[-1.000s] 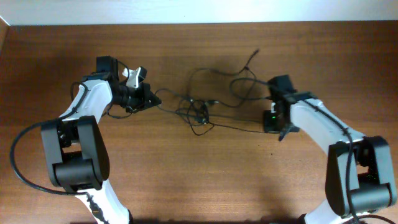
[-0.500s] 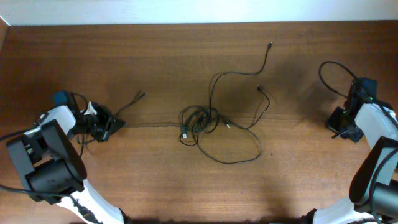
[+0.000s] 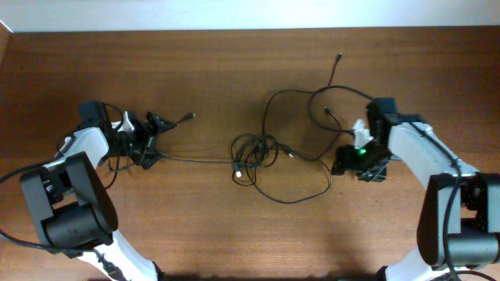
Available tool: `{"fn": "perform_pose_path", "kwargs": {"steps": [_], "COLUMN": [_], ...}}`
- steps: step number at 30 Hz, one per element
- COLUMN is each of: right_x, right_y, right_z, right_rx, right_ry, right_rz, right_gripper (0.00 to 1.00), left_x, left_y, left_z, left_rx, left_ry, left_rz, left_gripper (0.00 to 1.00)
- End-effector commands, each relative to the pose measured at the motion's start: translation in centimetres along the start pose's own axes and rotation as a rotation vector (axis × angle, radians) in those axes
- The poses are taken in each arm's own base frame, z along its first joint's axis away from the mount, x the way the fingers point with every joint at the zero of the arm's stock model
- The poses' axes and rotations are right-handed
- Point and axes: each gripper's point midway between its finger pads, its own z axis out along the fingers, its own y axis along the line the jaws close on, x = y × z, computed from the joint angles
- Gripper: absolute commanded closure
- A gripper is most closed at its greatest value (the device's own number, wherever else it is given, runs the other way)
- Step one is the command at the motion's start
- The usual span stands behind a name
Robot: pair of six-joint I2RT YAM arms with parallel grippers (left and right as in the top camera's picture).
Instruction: Untangle cables
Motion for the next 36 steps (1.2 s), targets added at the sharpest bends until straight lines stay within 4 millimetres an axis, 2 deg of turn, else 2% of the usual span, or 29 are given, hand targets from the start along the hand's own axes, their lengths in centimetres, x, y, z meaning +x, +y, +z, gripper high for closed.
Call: {"fn": "perform_pose_path", "kwargs": {"steps": [1, 4, 8, 11, 12, 15, 18, 20, 22, 23, 24, 29, 30, 34, 36], "right_x": [1.0, 1.2, 1.4, 1.1, 1.0, 0.9, 0.6, 0.5, 0.5, 0.5, 0.5, 0.5, 0.5, 0.5, 0.4], "right_y": [3.0, 4.0, 4.5, 4.5, 4.5, 4.5, 4.7, 4.7, 4.7, 4.7, 4.7, 4.7, 4.7, 4.7, 4.7], "right_z": [0.6, 1.4, 3.0, 3.6, 3.6, 3.6, 3.6, 3.6, 3.6, 3.6, 3.6, 3.6, 3.6, 3.6, 3.6], "right_rx": [-0.007, 0.031, 0.081, 0.081, 0.08, 0.08, 0.076, 0.075, 0.076, 0.076, 0.075, 0.075, 0.075, 0.075, 0.075], "right_ry": [0.022, 0.025, 0.045, 0.043, 0.041, 0.038, 0.023, 0.02, 0.02, 0.02, 0.02, 0.017, 0.017, 0.017, 0.017], "right_rz": [-0.113, -0.174, -0.221, -0.224, -0.224, -0.225, -0.228, -0.23, -0.23, -0.23, -0.23, -0.23, -0.23, -0.23, -0.23], "right_gripper": [0.24, 0.24, 0.24, 0.37, 0.46, 0.55, 0.57, 0.57, 0.56, 0.56, 0.56, 0.56, 0.55, 0.55, 0.55], "left_x": [1.1, 1.8, 2.9, 4.8, 5.7, 7.0, 7.4, 9.0, 12.2, 12.8, 13.3, 17.6, 18.5, 20.9, 21.4], "left_y": [-1.6, -3.7, -6.2, -8.1, -8.0, -5.3, -4.1, -5.0, -6.8, -6.9, -7.0, -6.2, -5.5, -4.0, -2.9], "left_z": [0.4, -0.1, -1.7, -3.7, -3.8, -3.8, -4.2, -3.0, -1.3, -1.0, -0.6, 3.0, 3.6, 5.8, 6.9], "left_rx": [0.114, 0.134, -0.118, -0.311, -0.371, -0.609, -0.685, -0.58, -0.405, -0.402, -0.403, -0.407, -0.416, -0.412, -0.42], "left_ry": [0.067, 0.072, -0.06, -0.179, -0.19, -0.193, -0.18, -0.103, 0.033, 0.048, 0.06, 0.095, 0.104, 0.125, 0.091], "left_rz": [0.148, 0.259, 0.453, 0.598, 0.604, 0.598, 0.596, 0.587, 0.572, 0.585, 0.602, 0.49, 0.452, 0.449, 0.409], "left_gripper": [0.0, 0.01, 0.01, 0.01, 0.01, 0.01, 0.01, 0.01, 0.13, 0.16, 0.26, 0.47, 0.56, 0.52, 0.51]}}
